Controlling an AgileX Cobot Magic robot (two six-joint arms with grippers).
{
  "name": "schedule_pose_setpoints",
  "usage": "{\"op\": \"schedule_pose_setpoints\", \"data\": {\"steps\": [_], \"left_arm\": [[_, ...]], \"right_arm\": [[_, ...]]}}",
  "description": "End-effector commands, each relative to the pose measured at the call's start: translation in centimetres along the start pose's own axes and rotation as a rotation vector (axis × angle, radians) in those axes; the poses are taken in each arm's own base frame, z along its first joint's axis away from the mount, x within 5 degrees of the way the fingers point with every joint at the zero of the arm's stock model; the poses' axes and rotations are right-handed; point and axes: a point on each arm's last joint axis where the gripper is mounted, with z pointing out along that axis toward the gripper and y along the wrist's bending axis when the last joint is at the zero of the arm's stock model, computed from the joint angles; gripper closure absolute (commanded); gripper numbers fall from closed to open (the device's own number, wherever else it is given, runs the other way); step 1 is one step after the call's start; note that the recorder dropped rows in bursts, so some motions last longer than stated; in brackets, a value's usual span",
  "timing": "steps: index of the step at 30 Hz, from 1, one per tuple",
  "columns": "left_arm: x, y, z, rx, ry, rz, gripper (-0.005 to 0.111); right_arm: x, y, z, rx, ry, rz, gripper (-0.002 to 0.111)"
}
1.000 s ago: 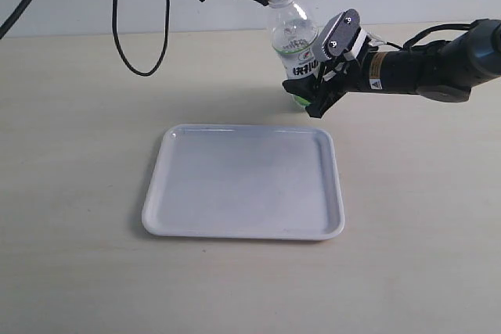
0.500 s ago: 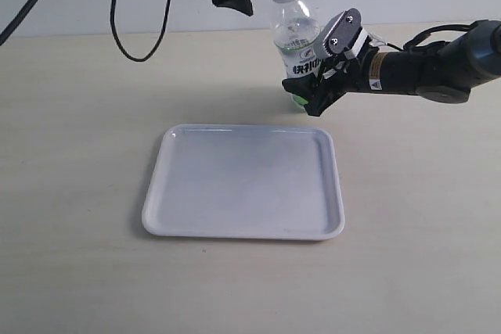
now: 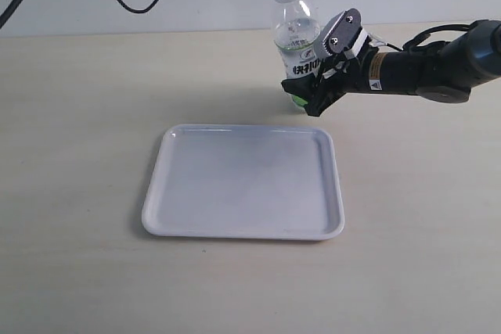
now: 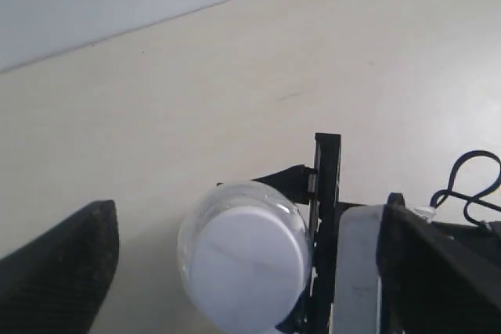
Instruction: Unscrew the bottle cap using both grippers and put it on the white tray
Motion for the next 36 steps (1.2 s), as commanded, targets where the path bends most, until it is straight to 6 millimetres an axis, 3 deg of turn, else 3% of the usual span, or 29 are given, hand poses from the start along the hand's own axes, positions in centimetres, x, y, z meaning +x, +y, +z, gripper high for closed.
{"op": "schedule_pose_setpoints", "data": {"steps": [1, 11, 18, 25, 32, 36], "left_arm": [[-0.5, 0.0, -0.4, 0.003, -0.040, 0.052, 0.024], [0.4, 0.1, -0.2, -0.005, 0.045, 0.167, 0.025], [1.3, 0.4, 1.9, -0.008, 0.074, 0.167, 0.025], [0.6, 0.1, 0.7, -0.004, 0.043, 0.167, 0.025], [0.3, 0.0, 0.1, 0.002, 0.033, 0.160, 0.047], [0.6, 0.1, 0.5, 0.002, 0.044, 0.158, 0.048]], "right_arm": [[0.2, 0.3, 0.0, -0.018, 0.003, -0.001, 0.108], [0.2, 0.3, 0.0, -0.020, 0.002, 0.008, 0.108], [0.1, 0.4, 0.0, -0.022, -0.002, 0.015, 0.108], [0.1, 0.4, 0.0, -0.022, -0.002, 0.015, 0.108], [0.1, 0.4, 0.0, -0.022, -0.002, 0.015, 0.108], [0.1, 0.4, 0.0, -0.022, -0.002, 0.015, 0.108]]}}
